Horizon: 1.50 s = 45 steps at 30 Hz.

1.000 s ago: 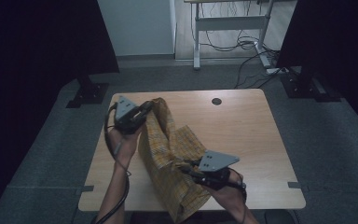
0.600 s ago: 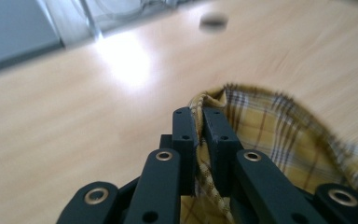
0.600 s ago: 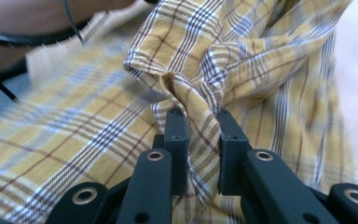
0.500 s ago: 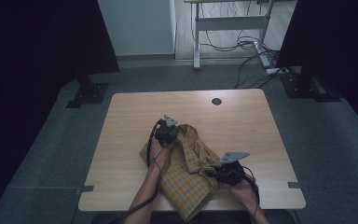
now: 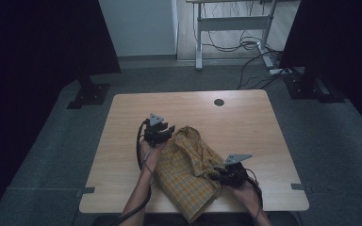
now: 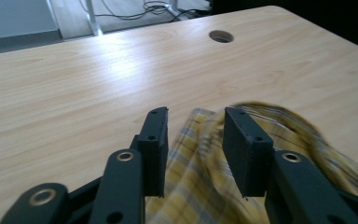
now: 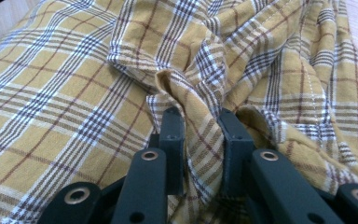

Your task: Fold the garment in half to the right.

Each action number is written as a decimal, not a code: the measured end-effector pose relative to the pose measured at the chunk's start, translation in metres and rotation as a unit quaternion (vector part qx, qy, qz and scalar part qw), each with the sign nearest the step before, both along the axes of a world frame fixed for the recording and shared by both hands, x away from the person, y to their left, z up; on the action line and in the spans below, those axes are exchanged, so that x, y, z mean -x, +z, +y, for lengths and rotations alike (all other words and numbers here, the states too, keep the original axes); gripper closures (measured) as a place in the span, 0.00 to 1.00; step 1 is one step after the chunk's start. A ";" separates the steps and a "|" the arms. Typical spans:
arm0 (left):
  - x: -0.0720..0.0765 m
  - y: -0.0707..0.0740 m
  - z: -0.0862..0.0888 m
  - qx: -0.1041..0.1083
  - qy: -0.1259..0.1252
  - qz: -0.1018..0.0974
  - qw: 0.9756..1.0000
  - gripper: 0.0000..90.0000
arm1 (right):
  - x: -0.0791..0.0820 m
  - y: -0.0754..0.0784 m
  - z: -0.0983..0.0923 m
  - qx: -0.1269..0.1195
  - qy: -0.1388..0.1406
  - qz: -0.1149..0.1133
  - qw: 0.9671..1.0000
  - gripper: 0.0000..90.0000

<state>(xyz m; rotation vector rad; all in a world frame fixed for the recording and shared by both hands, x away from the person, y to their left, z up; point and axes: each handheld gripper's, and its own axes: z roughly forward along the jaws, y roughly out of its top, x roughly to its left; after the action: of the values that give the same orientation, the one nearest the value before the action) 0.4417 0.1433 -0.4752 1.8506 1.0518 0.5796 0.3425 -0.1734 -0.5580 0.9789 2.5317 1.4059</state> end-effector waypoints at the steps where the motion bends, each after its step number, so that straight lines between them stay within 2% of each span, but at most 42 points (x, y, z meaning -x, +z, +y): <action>1: 0.006 0.001 0.002 -0.001 -0.014 0.004 1.000 0.64 | 0.000 0.000 0.001 0.002 -0.001 -0.003 1.000 0.82; 2: 0.015 0.000 0.004 -0.007 -0.037 0.013 0.999 0.62 | 0.000 0.000 0.001 0.004 0.000 -0.005 1.000 0.82; 4: 0.027 -0.004 0.004 -0.026 -0.057 0.022 0.998 0.59 | 0.001 0.001 0.001 0.007 0.000 -0.009 1.000 0.81; 6: 0.040 -0.012 0.003 -0.041 -0.084 0.043 0.995 0.56 | 0.001 0.001 0.002 0.009 -0.001 -0.011 1.000 0.81; 8: 0.052 -0.023 0.001 -0.059 -0.101 0.059 0.991 0.55 | 0.002 0.001 0.002 0.011 -0.002 -0.013 1.000 0.81; 11: 0.066 -0.040 -0.002 -0.093 -0.116 0.081 0.985 0.53 | 0.003 0.002 0.003 0.015 -0.004 -0.015 1.000 0.81; 14: 0.070 -0.056 -0.007 -0.147 -0.107 0.086 0.980 0.48 | 0.004 0.004 0.003 0.017 -0.004 -0.018 1.000 0.80; 15: 0.071 -0.061 -0.008 -0.159 -0.104 0.085 0.978 0.47 | 0.005 0.006 0.003 0.018 -0.004 -0.020 1.000 0.80; 16: 0.071 -0.066 -0.009 -0.162 -0.102 0.085 0.978 0.46 | 0.006 0.008 0.003 0.019 -0.005 -0.024 1.000 0.79; 17: 0.071 -0.068 -0.008 -0.149 -0.098 0.082 0.980 0.45 | 0.007 0.011 0.003 0.018 -0.006 -0.027 0.999 0.78; 19: 0.071 -0.068 -0.006 -0.142 -0.094 0.086 0.982 0.44 | 0.010 0.018 0.003 0.020 -0.009 -0.040 0.999 0.75; 21: 0.072 -0.069 -0.007 -0.141 -0.090 0.081 0.982 0.43 | 0.014 0.026 0.004 0.017 -0.014 -0.053 0.998 0.68; 23: 0.073 -0.070 -0.006 -0.139 -0.088 0.080 0.983 0.43 | 0.017 0.034 0.009 0.010 -0.016 -0.068 0.997 0.56; 26: 0.073 -0.071 -0.005 -0.134 -0.087 0.079 0.984 0.43 | 0.018 0.042 0.023 0.003 -0.022 -0.093 0.995 0.32; 28: 0.073 -0.072 -0.003 -0.123 -0.087 0.080 0.985 0.42 | 0.016 0.043 0.037 0.018 -0.021 -0.105 0.994 0.23; 29: 0.073 -0.073 -0.001 -0.115 -0.088 0.082 0.986 0.42 | 0.014 0.042 0.044 0.033 -0.020 -0.108 0.993 0.21; 30: 0.073 -0.073 0.000 -0.113 -0.090 0.080 0.986 0.42 | 0.012 0.040 0.052 0.060 -0.022 -0.112 0.992 0.20; 32: 0.074 -0.074 0.001 -0.111 -0.090 0.077 0.987 0.42 | 0.007 0.035 0.061 0.092 -0.032 -0.120 0.988 0.20; 34: 0.075 -0.074 0.001 -0.112 -0.089 0.076 0.987 0.42 | 0.002 0.030 0.062 0.113 -0.043 -0.125 0.985 0.21; 36: 0.076 -0.074 0.001 -0.113 -0.090 0.075 0.987 0.42 | -0.006 0.024 0.051 0.126 -0.069 -0.122 0.982 0.21; 39: 0.075 -0.074 0.002 -0.112 -0.091 0.074 0.987 0.41 | -0.012 0.021 0.026 0.115 -0.106 -0.104 0.982 0.21; 41: 0.075 -0.075 0.002 -0.111 -0.090 0.074 0.987 0.41 | -0.012 0.020 0.005 0.104 -0.129 -0.095 0.982 0.21; 44: 0.075 -0.075 0.002 -0.108 -0.091 0.074 0.987 0.40 | -0.010 0.021 -0.026 0.069 -0.150 -0.077 0.983 0.20; 45: 0.076 -0.075 0.001 -0.107 -0.092 0.073 0.987 0.40 | -0.009 0.022 -0.031 0.060 -0.150 -0.072 0.984 0.20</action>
<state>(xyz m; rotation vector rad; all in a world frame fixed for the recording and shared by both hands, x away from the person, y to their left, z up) 0.3662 0.1445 -0.5505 2.1804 0.9272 0.4668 0.3515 -0.2044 -0.5359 1.1345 2.2236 1.1779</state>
